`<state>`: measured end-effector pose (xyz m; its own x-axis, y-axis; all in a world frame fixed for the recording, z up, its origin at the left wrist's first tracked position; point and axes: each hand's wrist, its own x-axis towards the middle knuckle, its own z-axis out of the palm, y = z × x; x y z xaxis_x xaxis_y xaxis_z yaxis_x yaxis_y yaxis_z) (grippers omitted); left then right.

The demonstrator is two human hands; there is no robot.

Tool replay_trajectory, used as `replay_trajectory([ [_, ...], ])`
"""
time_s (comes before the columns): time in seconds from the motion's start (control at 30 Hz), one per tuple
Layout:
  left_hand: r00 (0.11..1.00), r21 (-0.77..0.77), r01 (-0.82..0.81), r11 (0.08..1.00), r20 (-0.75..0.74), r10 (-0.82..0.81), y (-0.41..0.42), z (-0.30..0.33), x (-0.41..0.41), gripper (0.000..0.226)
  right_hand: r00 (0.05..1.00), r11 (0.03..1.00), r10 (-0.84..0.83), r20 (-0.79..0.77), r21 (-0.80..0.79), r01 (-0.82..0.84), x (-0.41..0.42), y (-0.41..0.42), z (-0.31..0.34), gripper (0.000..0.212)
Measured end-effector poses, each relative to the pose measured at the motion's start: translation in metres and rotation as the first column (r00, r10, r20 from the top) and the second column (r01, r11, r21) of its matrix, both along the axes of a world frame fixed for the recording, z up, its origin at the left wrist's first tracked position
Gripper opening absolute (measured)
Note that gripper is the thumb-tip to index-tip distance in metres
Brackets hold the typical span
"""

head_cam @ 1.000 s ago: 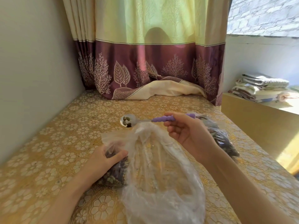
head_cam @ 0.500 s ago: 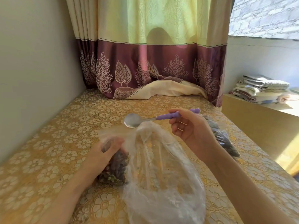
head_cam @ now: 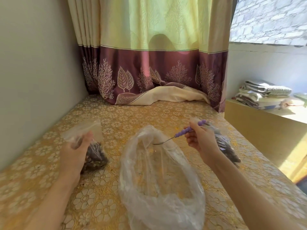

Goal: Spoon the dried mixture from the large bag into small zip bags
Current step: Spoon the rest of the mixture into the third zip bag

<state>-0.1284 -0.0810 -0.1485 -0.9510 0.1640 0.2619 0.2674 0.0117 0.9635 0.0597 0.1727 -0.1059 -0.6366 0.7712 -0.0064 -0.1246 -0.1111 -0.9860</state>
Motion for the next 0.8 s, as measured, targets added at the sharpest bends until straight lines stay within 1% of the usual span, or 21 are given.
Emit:
replay_trajectory([
  [0.07, 0.999, -0.079, -0.039, 0.996, -0.013, 0.038, 0.001, -0.002, -0.001, 0.07, 1.0, 0.999, 0.0, -0.02, -0.039, 0.0, 0.0, -0.002, -0.012, 0.031],
  [0.13, 0.999, -0.153, -0.043, 0.987, -0.014, 0.042, 0.0, -0.002, -0.001, 0.069, 0.998, 0.996, -0.019, -0.057, -0.087, 0.014, -0.001, -0.005, -0.021, 0.03],
  [0.23, 0.989, -0.162, -0.102, 0.981, 0.086, 0.117, -0.004, 0.004, -0.006, 0.083, 0.991, 0.991, -0.018, -0.133, -0.136, 0.0, -0.002, -0.009, -0.032, 0.029],
  [0.27, 0.984, -0.162, -0.151, 0.975, 0.073, 0.165, -0.006, 0.007, -0.007, 0.085, 0.988, 0.99, -0.008, -0.153, -0.14, -0.014, -0.002, -0.009, -0.035, 0.029],
  [0.3, 0.972, -0.174, -0.227, 0.958, 0.019, 0.233, -0.008, 0.011, -0.005, 0.086, 0.986, 0.99, 0.0, -0.165, -0.14, -0.024, -0.002, -0.01, -0.037, 0.029],
  [0.33, 0.946, -0.201, -0.324, 0.925, -0.088, 0.312, -0.009, 0.014, -0.003, 0.083, 0.985, 0.99, 0.005, -0.172, -0.138, -0.029, -0.001, -0.01, -0.039, 0.029],
  [0.37, 0.9, -0.221, -0.417, 0.881, -0.237, 0.367, -0.008, 0.018, 0.0, 0.076, 0.984, 0.991, 0.008, -0.176, -0.133, -0.032, 0.0, -0.01, -0.041, 0.029],
  [0.4, 0.847, -0.238, -0.468, 0.851, -0.395, 0.356, -0.005, 0.022, 0.003, 0.065, 0.984, 0.991, 0.011, -0.179, -0.126, -0.034, 0.0, -0.009, -0.041, 0.029],
  [0.43, 0.82, -0.284, -0.449, 0.847, -0.507, 0.264, 0.001, 0.026, 0.005, 0.052, 0.984, 0.993, 0.013, -0.179, -0.115, -0.034, 0.001, -0.009, -0.041, 0.029],
  [0.47, 0.821, -0.36, -0.367, 0.858, -0.56, 0.116, 0.011, 0.031, 0.009, 0.039, 0.985, 0.995, 0.018, -0.173, -0.096, -0.035, 0.001, -0.009, -0.041, 0.029],
  [0.5, 0.82, -0.457, -0.274, 0.846, -0.571, -0.043, 0.023, 0.034, 0.011, 0.029, 0.987, 0.997, 0.029, -0.16, -0.066, -0.04, 0.002, -0.01, -0.04, 0.029],
  [0.53, 0.803, -0.542, -0.233, 0.808, -0.575, -0.154, 0.037, 0.036, 0.014, 0.024, 0.989, 0.998, 0.045, -0.143, -0.032, -0.05, 0.002, -0.012, -0.039, 0.03],
  [0.57, 0.774, -0.591, -0.254, 0.766, -0.599, -0.205, 0.051, 0.038, 0.016, 0.024, 0.99, 0.998, 0.061, -0.129, 0.001, -0.062, 0.002, -0.014, -0.039, 0.03],
  [0.6, 0.748, -0.611, -0.294, 0.735, -0.626, -0.221, 0.065, 0.04, 0.018, 0.027, 0.99, 0.997, 0.074, -0.12, 0.026, -0.071, 0.003, -0.017, -0.04, 0.031],
  [0.63, 0.75, -0.632, -0.298, 0.716, -0.619, -0.234, 0.078, 0.04, 0.018, 0.032, 0.99, 0.996, 0.082, -0.116, 0.043, -0.078, 0.004, -0.02, -0.04, 0.031],
  [0.67, 0.791, -0.681, -0.25, 0.688, -0.554, -0.26, 0.09, 0.04, 0.016, 0.041, 0.989, 0.995, 0.087, -0.116, 0.053, -0.081, 0.004, -0.022, -0.041, 0.032],
  [0.7, 0.851, -0.756, -0.162, 0.634, -0.432, -0.298, 0.101, 0.04, 0.013, 0.053, 0.989, 0.995, 0.088, -0.117, 0.06, -0.081, 0.005, -0.023, -0.041, 0.033],
  [0.73, 0.899, -0.825, -0.046, 0.563, -0.279, -0.336, 0.109, 0.04, 0.01, 0.066, 0.989, 0.995, 0.086, -0.117, 0.067, -0.078, 0.005, -0.023, -0.04, 0.034],
  [0.77, 0.921, -0.86, 0.066, 0.506, -0.143, -0.363, 0.116, 0.039, 0.008, 0.073, 0.99, 0.994, 0.085, -0.113, 0.077, -0.077, 0.006, -0.022, -0.04, 0.035],
  [0.8, 0.921, -0.863, 0.152, 0.481, -0.052, -0.385, 0.12, 0.039, 0.006, 0.073, 0.991, 0.993, 0.086, -0.106, 0.088, -0.077, 0.006, -0.021, -0.039, 0.035],
])
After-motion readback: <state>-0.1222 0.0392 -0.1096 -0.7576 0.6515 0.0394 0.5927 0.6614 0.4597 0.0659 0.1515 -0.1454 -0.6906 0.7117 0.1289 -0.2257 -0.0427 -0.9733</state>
